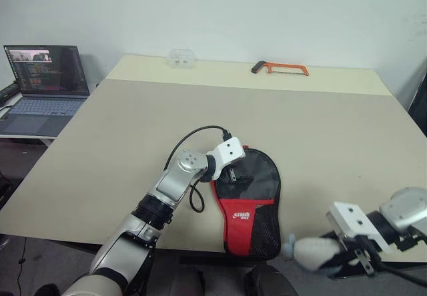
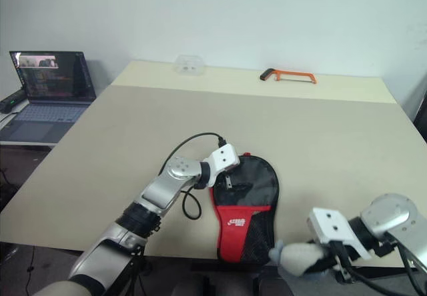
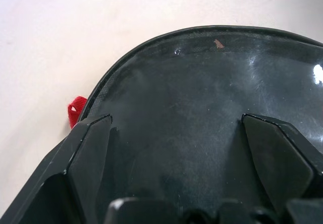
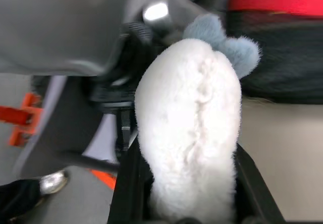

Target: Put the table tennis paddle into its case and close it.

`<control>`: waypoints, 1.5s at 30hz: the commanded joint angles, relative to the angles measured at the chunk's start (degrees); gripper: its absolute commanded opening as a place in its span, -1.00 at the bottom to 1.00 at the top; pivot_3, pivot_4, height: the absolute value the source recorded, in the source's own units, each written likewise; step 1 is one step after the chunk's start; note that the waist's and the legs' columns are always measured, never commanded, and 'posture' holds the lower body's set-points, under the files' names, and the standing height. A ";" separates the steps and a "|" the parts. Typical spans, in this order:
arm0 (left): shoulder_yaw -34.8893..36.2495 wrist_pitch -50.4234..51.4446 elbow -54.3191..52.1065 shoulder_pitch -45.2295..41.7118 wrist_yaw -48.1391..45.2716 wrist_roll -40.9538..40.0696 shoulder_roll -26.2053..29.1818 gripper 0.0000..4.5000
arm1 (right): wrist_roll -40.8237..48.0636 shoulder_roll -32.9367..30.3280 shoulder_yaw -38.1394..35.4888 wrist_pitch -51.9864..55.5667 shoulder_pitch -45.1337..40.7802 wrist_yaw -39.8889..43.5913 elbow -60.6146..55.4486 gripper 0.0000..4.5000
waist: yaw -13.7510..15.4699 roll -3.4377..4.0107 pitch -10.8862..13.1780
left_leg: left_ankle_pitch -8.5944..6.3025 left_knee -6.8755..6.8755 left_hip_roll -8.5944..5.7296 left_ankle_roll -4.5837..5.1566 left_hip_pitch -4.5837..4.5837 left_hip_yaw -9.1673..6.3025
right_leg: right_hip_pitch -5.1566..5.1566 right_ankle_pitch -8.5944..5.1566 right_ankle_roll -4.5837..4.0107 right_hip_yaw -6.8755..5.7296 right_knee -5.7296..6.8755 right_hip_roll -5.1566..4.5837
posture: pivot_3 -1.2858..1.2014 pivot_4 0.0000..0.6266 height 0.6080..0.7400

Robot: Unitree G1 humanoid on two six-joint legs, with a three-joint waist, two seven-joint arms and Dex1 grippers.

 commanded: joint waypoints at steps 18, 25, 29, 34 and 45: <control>2.97 2.52 -2.04 0.49 -5.85 -2.90 2.39 1.00 | -3.52 -2.21 -0.80 -0.72 -17.52 6.80 16.58 1.00 | -0.17 0.26 0.19 | 0.00 0.01 0.01 0.00 -0.32 0.12 | -0.37 0.03 0.03 0.09 0.05 -0.01 | 0.03 -0.52 1.00; 14.34 7.65 -12.02 -1.63 -19.17 -17.27 11.94 1.00 | 3.59 -2.55 -11.34 2.98 -20.60 7.42 25.81 1.00 | -0.07 0.57 1.54 | 0.01 0.00 0.04 0.00 -0.75 0.10 | -0.80 0.16 -0.21 0.05 0.09 0.04 | 0.03 -0.52 1.00; 20.47 9.81 -15.57 -2.61 -28.90 -23.82 23.26 1.00 | 3.98 -4.06 -17.86 3.03 -19.42 7.02 32.22 1.00 | -0.02 0.62 1.69 | 0.01 0.03 0.03 -0.02 -1.20 0.13 | -1.23 0.18 -0.24 -0.02 0.10 0.00 | 0.03 -0.52 1.00; 28.70 11.63 -13.16 -4.51 -34.43 -30.22 32.21 1.00 | 5.69 -5.58 -26.88 5.15 -14.74 8.17 34.24 1.00 | 0.23 0.70 1.79 | 0.01 0.04 0.03 -0.02 -1.46 0.13 | -1.44 0.16 -0.23 -0.12 0.07 -0.02 | 0.03 -0.52 1.00; 34.13 9.65 1.37 -6.01 -40.61 -29.13 48.15 1.00 | 4.12 -8.79 -49.43 7.73 0.29 14.02 36.39 1.00 | -0.34 0.76 1.85 | 0.01 0.06 0.04 -0.01 -1.34 0.28 | -1.43 0.13 -0.16 -0.28 0.19 0.01 | 0.03 -0.52 1.00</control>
